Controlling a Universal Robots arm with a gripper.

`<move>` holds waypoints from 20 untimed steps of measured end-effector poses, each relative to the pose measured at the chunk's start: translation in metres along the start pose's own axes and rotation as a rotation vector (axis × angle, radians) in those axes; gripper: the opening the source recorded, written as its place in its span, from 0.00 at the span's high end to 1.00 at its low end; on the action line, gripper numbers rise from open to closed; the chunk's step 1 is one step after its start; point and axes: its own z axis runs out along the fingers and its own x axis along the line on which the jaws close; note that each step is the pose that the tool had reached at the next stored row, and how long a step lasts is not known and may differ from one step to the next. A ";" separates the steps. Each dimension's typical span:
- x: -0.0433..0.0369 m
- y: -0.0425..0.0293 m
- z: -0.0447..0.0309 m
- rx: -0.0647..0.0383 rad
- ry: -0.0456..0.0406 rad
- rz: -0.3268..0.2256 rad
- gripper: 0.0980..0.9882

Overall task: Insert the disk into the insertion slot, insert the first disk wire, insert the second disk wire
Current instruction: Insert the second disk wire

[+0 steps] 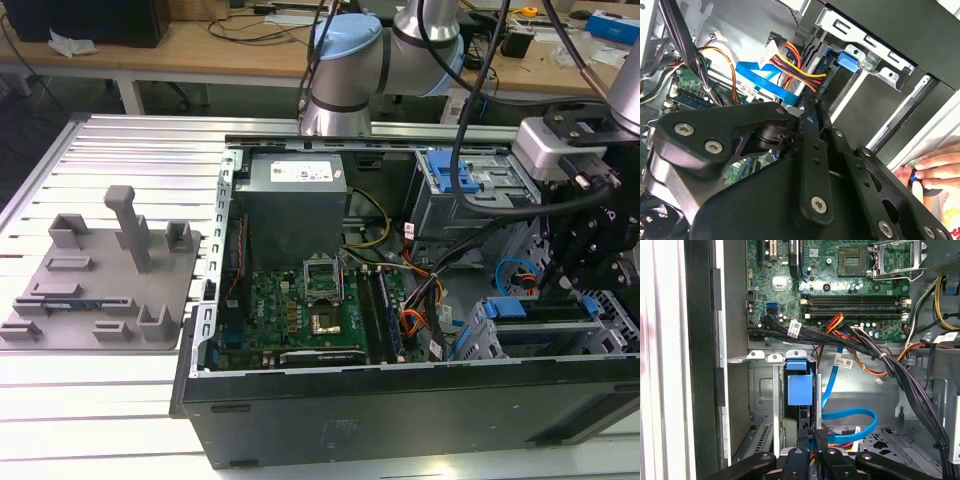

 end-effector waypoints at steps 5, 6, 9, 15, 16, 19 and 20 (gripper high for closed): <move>0.0001 0.0000 0.0003 0.000 -0.0001 0.000 0.93; 0.0002 0.0000 0.0005 0.000 -0.0001 0.000 0.93; 0.0007 -0.0001 0.0010 -0.001 0.0011 0.000 0.93; 0.0014 -0.0003 0.0028 -0.002 0.0031 0.000 0.93; 0.0014 -0.0004 0.0031 -0.002 0.0034 0.000 0.93; 0.0014 -0.0010 0.0045 -0.002 0.0035 0.000 0.93; 0.0014 -0.0009 0.0052 -0.002 0.0035 0.000 0.93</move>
